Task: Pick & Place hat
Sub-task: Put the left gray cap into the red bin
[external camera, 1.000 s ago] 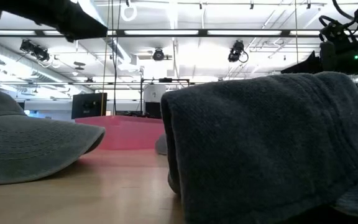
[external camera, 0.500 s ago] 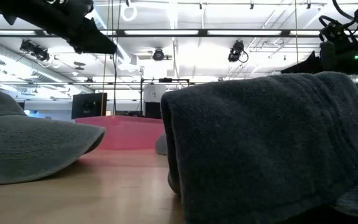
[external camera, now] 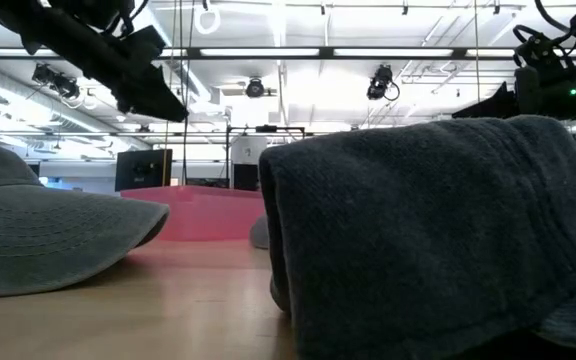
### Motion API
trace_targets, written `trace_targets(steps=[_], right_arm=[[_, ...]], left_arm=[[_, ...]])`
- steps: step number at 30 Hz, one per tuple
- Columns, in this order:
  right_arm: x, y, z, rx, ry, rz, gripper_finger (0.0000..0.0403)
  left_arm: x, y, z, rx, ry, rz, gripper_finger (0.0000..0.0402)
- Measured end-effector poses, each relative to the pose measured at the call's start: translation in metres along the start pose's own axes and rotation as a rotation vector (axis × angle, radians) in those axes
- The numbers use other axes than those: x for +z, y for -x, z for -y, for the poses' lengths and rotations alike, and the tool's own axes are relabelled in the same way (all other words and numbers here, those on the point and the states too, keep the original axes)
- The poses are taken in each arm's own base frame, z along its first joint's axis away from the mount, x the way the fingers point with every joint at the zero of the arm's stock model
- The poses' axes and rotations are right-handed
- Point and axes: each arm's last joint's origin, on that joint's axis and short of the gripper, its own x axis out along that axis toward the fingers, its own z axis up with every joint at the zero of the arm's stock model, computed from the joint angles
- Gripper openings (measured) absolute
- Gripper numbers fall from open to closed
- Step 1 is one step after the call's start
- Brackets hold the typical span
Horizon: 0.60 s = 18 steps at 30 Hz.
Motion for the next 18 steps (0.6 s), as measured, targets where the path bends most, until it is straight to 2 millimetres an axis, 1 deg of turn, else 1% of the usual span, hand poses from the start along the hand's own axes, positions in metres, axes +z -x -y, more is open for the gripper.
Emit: trace_targets(steps=[4, 18], right_arm=[[0.0, 0.0, 0.0, 0.0, 0.0, 0.0, 0.0063], [0.0, 0.0, 0.0, 0.0, 0.0, 0.0, 0.0063]], left_arm=[[0.0032, -0.0016, 0.0035, -0.082, 0.001, 0.029, 0.017], [0.0027, -0.0014, 0.0035, -0.084, 0.013, 0.023, 0.017]])
